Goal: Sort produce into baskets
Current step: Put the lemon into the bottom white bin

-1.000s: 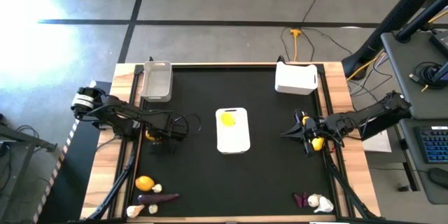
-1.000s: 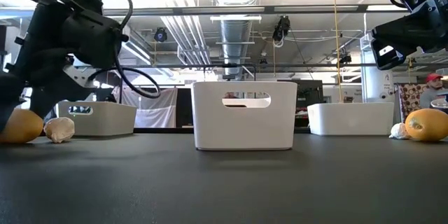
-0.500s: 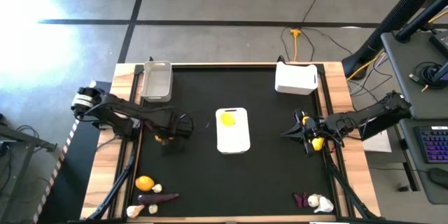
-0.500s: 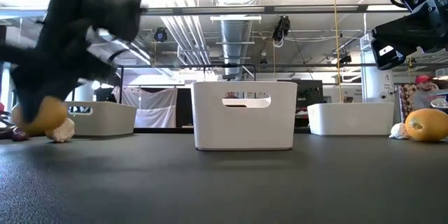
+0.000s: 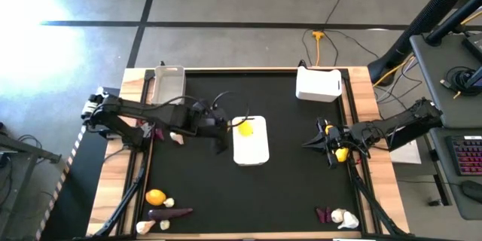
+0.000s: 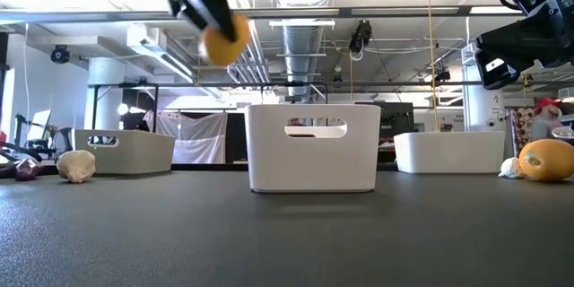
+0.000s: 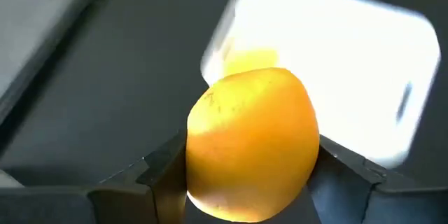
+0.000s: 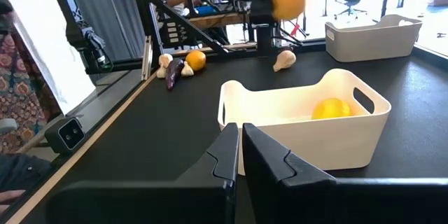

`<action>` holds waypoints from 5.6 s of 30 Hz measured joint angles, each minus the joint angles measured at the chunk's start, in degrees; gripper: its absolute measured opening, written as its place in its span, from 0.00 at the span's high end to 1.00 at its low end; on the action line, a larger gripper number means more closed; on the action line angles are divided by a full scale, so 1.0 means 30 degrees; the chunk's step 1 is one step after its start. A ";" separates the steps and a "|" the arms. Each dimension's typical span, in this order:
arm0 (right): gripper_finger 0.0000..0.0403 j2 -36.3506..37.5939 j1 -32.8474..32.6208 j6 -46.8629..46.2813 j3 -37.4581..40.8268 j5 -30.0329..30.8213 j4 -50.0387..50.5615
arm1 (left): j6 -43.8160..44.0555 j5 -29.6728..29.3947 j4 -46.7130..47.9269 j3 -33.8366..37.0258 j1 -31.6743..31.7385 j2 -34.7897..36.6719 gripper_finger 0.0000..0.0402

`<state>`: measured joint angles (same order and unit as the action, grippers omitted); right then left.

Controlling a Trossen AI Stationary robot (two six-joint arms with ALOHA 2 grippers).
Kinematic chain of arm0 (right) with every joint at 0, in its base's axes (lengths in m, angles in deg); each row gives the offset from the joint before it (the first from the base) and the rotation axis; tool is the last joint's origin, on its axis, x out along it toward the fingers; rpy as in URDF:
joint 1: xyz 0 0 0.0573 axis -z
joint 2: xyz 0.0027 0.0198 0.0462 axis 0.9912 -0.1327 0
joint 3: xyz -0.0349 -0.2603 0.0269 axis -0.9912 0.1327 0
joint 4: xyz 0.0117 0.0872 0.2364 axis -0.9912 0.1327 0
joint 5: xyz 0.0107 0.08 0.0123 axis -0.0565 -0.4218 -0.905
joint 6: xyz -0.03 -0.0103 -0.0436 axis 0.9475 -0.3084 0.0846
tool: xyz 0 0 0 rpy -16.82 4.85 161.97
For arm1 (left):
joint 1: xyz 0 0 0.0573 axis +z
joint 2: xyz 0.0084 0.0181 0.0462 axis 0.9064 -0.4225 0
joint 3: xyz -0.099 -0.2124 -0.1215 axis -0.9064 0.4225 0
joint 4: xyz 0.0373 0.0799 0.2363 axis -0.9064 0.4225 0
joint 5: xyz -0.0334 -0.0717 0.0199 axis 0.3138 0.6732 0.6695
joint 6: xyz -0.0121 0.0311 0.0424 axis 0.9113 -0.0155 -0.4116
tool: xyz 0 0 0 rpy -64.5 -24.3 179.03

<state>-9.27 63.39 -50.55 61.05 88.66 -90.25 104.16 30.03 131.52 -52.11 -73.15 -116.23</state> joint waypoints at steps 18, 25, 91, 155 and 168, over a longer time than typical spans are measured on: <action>0.97 0.0007 0.0000 0.0000 0.0003 -0.0007 0.0000 | -0.2801 0.0133 0.2042 -0.6106 0.0268 -0.7542 0.46; 0.97 0.0007 0.0006 0.0000 0.0006 -0.0007 0.0000 | -0.3304 0.2423 0.2547 -0.7925 0.0529 -0.9315 0.46; 0.97 -0.0008 0.0006 0.0000 0.0007 0.0000 -0.0007 | -0.4798 0.5601 0.1037 -0.7880 0.2560 -1.1973 0.31; 0.97 -0.0015 0.0000 0.0000 0.0002 -0.0002 -0.0005 | -0.4003 0.3387 0.1050 -1.1879 0.2346 -1.1952 0.24; 0.97 -0.0015 0.0007 0.0000 0.0007 0.0000 0.0000 | -0.5297 0.3387 0.0497 -1.1901 0.2346 -1.1952 0.24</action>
<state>-9.31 63.41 -50.55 61.07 88.66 -90.25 88.27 40.19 133.01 -87.81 -66.11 -152.09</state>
